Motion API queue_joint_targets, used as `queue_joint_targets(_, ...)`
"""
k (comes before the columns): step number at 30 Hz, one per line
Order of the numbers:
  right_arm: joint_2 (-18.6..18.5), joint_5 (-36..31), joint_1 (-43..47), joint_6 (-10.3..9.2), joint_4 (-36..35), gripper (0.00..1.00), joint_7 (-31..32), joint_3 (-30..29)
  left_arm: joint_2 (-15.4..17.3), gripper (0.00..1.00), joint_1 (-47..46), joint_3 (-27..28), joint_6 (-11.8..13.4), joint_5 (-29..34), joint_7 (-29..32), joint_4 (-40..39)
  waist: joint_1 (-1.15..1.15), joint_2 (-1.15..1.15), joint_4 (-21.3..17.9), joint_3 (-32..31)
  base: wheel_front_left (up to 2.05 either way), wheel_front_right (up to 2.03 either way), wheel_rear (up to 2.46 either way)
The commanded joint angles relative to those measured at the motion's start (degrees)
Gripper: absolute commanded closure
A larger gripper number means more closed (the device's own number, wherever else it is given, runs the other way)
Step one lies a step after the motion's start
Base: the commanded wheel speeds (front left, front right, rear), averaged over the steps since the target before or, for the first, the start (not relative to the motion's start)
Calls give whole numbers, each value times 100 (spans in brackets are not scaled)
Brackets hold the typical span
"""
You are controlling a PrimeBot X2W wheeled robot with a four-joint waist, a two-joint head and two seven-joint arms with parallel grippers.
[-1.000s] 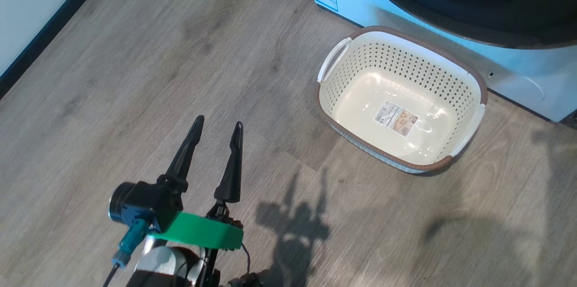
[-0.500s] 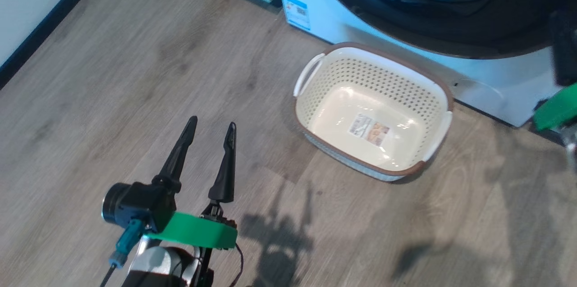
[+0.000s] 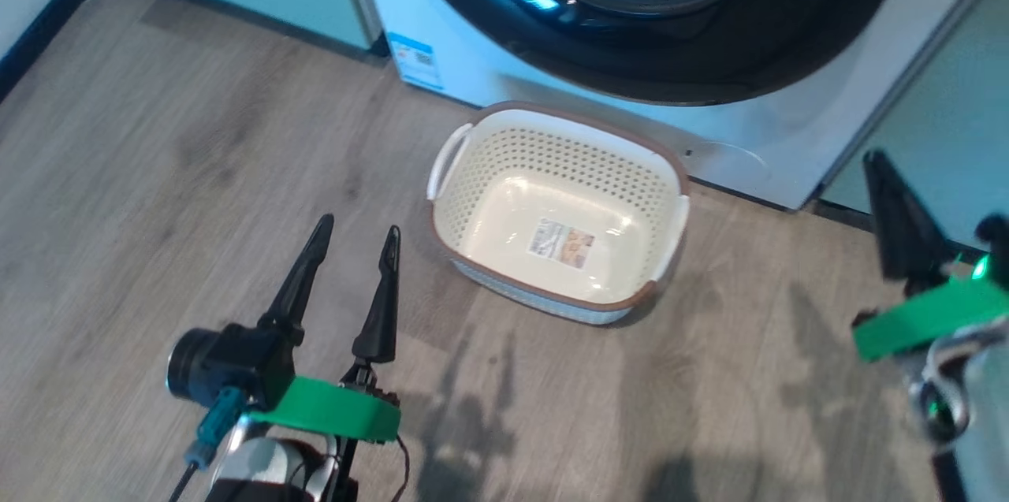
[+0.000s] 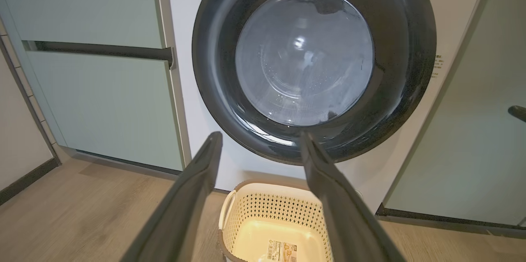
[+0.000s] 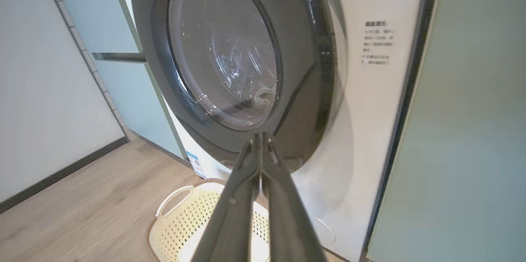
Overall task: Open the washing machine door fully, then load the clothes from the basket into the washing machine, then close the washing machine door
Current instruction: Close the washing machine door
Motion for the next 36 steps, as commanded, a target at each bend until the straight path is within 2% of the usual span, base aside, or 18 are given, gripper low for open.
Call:
queue_joint_targets(1,56,-38,1,-19,-230,100,-48,57,88,0,-57,241,-14,25,-35,-149,1,0,-126,-71,0,0,0)
queue_joint_targets(9,497,-242,1135,-19,-1115,100,-5,-251,198,0,-22,303,-53,53,-35,-2,1,0,-620,-312,0,0,0)
queue_joint_targets(10,527,-251,1247,-19,-1198,81,16,-250,213,0,-11,309,-54,52,-35,7,1,0,-690,-348,0,0,0)
queue_joint_targets(11,553,-253,1348,-19,-1280,57,28,-255,222,0,1,312,-57,45,-35,20,1,0,-755,-383,0,0,0)
queue_joint_targets(12,574,-255,1440,-19,-1346,25,43,-250,238,0,12,317,-55,47,-35,34,1,0,-823,-426,0,0,0)
queue_joint_targets(13,590,-253,1524,-19,-1402,0,62,-245,251,0,24,320,-58,39,-34,47,1,0,-888,-468,0,0,0)
queue_joint_targets(23,635,-209,2025,-19,-1727,0,228,-256,338,0,140,347,-27,-40,98,94,1,0,-1445,-802,0,0,0)
queue_joint_targets(36,637,-78,2826,-19,-2090,0,430,-704,382,0,544,387,57,-195,294,99,1,0,-1976,-1254,0,0,0)
